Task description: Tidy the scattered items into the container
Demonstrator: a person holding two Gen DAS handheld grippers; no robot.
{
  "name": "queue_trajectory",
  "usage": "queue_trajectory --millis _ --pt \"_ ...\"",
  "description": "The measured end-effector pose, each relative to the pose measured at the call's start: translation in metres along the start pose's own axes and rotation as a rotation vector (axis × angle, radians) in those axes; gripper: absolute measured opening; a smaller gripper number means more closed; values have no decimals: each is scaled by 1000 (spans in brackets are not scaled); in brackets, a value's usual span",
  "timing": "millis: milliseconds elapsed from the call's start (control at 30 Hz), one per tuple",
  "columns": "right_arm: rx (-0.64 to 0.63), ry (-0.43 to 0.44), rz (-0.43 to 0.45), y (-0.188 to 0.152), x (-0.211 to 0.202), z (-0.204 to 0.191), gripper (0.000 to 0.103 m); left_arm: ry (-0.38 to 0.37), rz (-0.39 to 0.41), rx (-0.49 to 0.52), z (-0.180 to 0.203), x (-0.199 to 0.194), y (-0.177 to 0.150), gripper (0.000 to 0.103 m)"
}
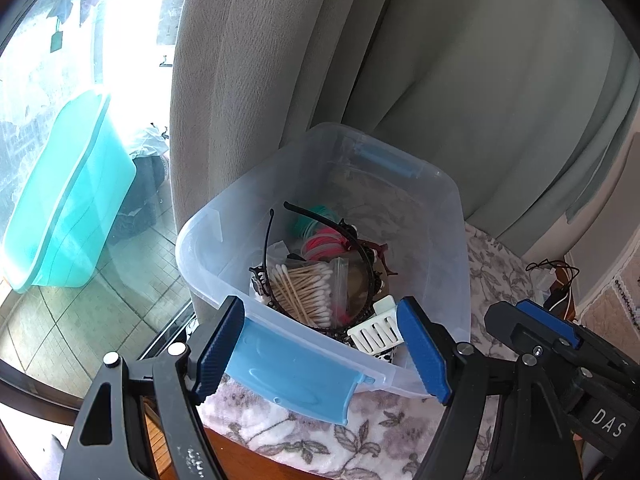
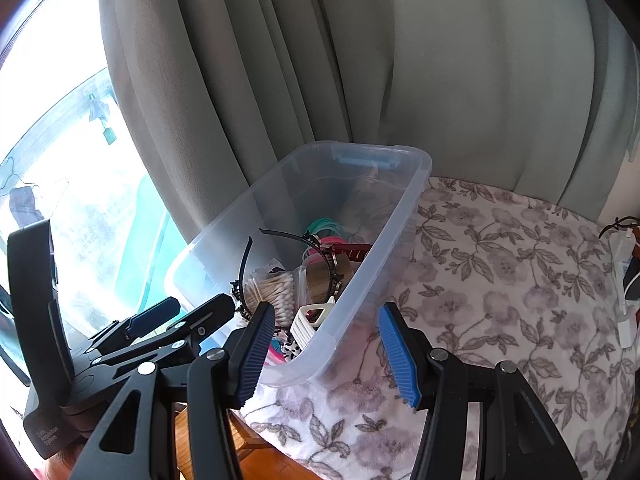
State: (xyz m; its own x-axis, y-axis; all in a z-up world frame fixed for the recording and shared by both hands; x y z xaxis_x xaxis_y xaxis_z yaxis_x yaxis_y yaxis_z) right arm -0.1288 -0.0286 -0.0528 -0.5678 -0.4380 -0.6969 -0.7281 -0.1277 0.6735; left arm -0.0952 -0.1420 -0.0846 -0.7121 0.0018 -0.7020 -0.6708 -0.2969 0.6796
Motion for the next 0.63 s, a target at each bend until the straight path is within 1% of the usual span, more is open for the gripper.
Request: queue_trajectory --millis 100,200,400,633 --pt "-2 3 -2 -1 0 0 58 -2 9 -6 0 -2 0 80" --pt "-4 5 -4 -2 -1 0 58 -15 20 -19 0 -4 1 84" --pt "-9 10 -8 -4 -1 0 58 25 34 -19 -4 -4 2 85" --pt "-15 16 -15 -7 -1 -1 58 29 39 -22 -7 -4 1 85"
Point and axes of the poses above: each gripper's, at about its wrist camera, not at the fingertips, and x roughly the way its jaws point, z to its right, y to its top, the point moved 10 cm from there along x, roughly the way its jaws point, and after that the axes turned 2 degrees about x, right-handed, at the moved point
